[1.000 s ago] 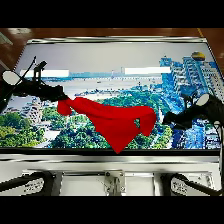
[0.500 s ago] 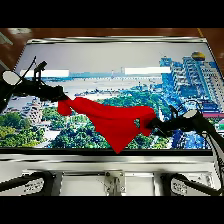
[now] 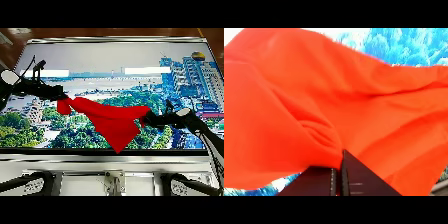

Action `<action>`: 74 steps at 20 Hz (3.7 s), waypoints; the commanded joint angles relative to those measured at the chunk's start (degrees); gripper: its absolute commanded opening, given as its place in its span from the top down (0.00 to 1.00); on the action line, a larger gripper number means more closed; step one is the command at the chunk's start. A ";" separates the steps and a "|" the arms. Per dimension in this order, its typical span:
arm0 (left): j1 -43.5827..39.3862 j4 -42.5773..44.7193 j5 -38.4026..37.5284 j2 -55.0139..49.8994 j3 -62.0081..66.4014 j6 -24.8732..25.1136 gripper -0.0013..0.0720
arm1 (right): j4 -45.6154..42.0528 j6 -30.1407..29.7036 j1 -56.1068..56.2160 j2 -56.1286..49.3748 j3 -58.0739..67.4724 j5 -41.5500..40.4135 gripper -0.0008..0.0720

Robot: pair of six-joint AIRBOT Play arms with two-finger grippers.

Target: Fold the shirts.

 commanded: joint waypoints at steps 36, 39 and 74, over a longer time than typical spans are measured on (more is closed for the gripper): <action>3.23 5.38 -1.22 -11.96 26.36 -1.46 0.92 | -11.61 6.88 -8.39 9.84 8.44 6.64 0.90; 1.42 4.50 -2.51 -20.33 26.36 -5.86 0.87 | -7.13 6.78 -8.39 3.30 8.44 2.69 0.90; -8.26 -24.17 9.99 -11.63 -24.70 3.10 0.92 | -12.17 4.28 -8.39 0.57 8.44 9.49 0.90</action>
